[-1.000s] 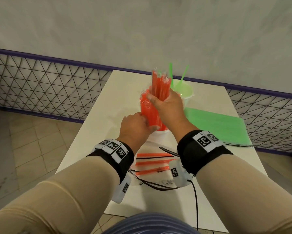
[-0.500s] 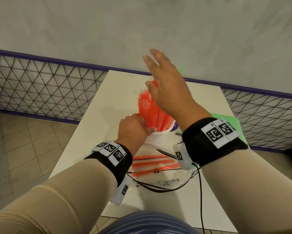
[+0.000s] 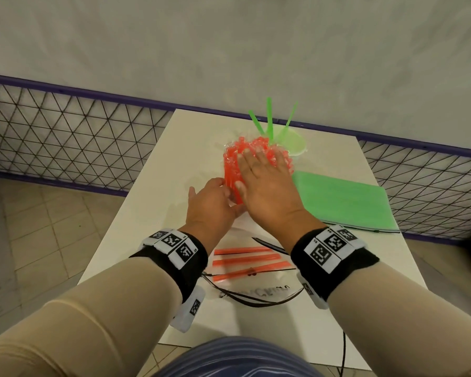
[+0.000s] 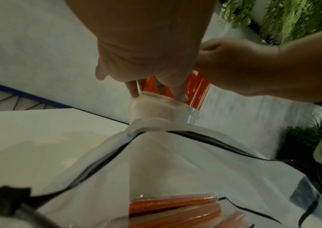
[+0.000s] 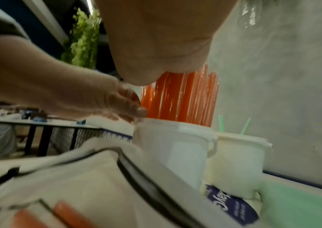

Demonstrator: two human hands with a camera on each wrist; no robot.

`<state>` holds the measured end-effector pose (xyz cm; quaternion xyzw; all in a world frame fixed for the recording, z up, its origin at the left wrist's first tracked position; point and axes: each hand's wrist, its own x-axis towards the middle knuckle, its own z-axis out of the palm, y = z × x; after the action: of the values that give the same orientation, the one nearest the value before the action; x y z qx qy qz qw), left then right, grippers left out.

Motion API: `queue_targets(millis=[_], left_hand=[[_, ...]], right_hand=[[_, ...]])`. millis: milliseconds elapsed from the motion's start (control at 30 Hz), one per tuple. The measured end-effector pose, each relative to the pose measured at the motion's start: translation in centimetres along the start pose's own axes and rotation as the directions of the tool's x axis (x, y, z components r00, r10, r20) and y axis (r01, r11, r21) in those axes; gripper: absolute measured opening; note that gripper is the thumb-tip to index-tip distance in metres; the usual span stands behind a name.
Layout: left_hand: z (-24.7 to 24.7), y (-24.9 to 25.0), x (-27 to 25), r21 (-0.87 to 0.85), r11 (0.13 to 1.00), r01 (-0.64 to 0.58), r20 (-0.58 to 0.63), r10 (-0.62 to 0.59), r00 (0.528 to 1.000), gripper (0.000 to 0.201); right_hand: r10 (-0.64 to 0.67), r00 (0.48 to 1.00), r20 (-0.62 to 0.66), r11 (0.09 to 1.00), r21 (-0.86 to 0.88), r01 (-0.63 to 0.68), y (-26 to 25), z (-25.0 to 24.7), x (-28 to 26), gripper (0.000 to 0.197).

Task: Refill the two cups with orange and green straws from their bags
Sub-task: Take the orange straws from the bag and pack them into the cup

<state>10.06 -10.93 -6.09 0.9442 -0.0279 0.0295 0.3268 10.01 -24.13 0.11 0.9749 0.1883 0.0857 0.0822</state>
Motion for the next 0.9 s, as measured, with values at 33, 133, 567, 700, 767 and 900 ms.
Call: queue_targets(millis=[33, 133, 567, 700, 767, 900], left_hand=[[-0.1, 0.0, 0.0, 0.031, 1.0, 0.001, 0.002, -0.001, 1.0, 0.024], [-0.2, 0.4, -0.1, 0.031, 0.999, -0.016, -0.004, 0.017, 1.0, 0.022], [-0.1, -3.9, -2.1, -0.047, 0.996, -0.079, 0.4, 0.091, 0.912, 0.014], [1.0, -5.6, -3.4, 0.202, 0.961, -0.188, 0.677, 0.002, 0.736, 0.032], [1.4, -6.0, -3.7, 0.215, 0.951, -0.221, 0.677, 0.018, 0.735, 0.052], [1.6, -6.0, -3.6, 0.254, 0.93, -0.265, 0.659, 0.034, 0.752, 0.069]], right_hand=[[-0.003, 1.0, -0.01, 1.0, -0.009, 0.003, 0.1, 0.4, -0.3, 0.059], [-0.008, 1.0, 0.014, 0.999, -0.033, 0.009, 0.0, 0.9, -0.5, 0.062], [-0.332, 0.927, -0.175, 0.847, 0.378, 0.374, -4.4, 1.3, -5.9, 0.021], [-0.324, 0.885, 0.334, 0.883, 0.443, 0.156, -4.6, 6.7, -7.1, 0.026], [-0.289, 0.879, 0.379, 0.872, 0.483, 0.078, -4.5, 8.5, -7.2, 0.035], [-0.301, 0.863, 0.407, 0.91, 0.392, 0.133, -5.0, 10.0, -7.3, 0.057]])
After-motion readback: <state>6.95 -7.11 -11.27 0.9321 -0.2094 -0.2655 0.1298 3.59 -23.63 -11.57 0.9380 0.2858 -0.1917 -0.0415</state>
